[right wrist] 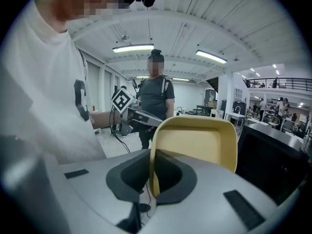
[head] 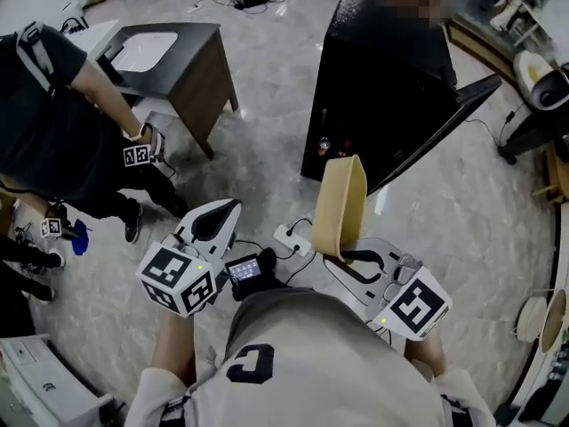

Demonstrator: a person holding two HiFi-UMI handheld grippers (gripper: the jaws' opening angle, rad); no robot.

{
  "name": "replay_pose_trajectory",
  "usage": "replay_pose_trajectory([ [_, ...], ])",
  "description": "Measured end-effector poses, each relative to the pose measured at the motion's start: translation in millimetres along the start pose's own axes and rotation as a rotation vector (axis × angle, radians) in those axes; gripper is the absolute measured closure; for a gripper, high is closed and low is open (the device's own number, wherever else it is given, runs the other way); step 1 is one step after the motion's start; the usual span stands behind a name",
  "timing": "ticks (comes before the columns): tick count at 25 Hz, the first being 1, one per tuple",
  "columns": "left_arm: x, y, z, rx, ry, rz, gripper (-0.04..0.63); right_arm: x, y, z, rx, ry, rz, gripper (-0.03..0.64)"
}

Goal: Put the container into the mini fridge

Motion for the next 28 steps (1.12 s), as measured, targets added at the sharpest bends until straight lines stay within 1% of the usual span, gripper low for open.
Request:
replay_pose_trajectory([
  [2,-10.6,13.2,1.3,-0.020,-0.002,-0.061,0.554,12.5,14.7,7.2,-0.016,-0.009,-0.019,0.586],
  [3,-17.9,17.6,2.1,-0.025,0.001,-0.079,0.554,18.1,22.8,11.0,-0.021,-0.009,-0.028,0.586],
  [9,-76.0,36.4,25.9,-0.002,0.007,-0.135,0.554,55.6,72.6,32.1,-0.089,-0.046,-0.099,0.586],
  [13,-102.7,42.5,36.6,0.002,0.012,-0.172,0.554,73.5,97.0,39.9,-0.157,-0.082,-0.135,0.586],
  [18,-118.8,47.7,43.1,-0.006,0.028,-0.209,0.554,86.5,114.3,40.6,-0.270,-0.135,-0.168,0.586],
  [23,-133.6,52.0,48.2,-0.014,0.043,-0.239,0.554,99.3,119.2,31.9,-0.361,-0.161,-0.164,0.586],
  [25,-141.4,52.6,48.7,-0.014,0.043,-0.240,0.554,112.2,128.6,29.3,-0.406,-0.183,-0.175,0.586],
  [28,-154.8,52.6,46.9,-0.010,0.027,-0.216,0.554,127.6,133.3,22.8,-0.461,-0.209,-0.167,0.586],
])
Point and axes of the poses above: the fingertips, and each gripper's own axes: y forward along the fingers, x to its right, z out of its top, the point moved 2 cm from there along -y, backward along the fingers, and after that the axes turned 4 degrees about -y, right-handed, at the moved point
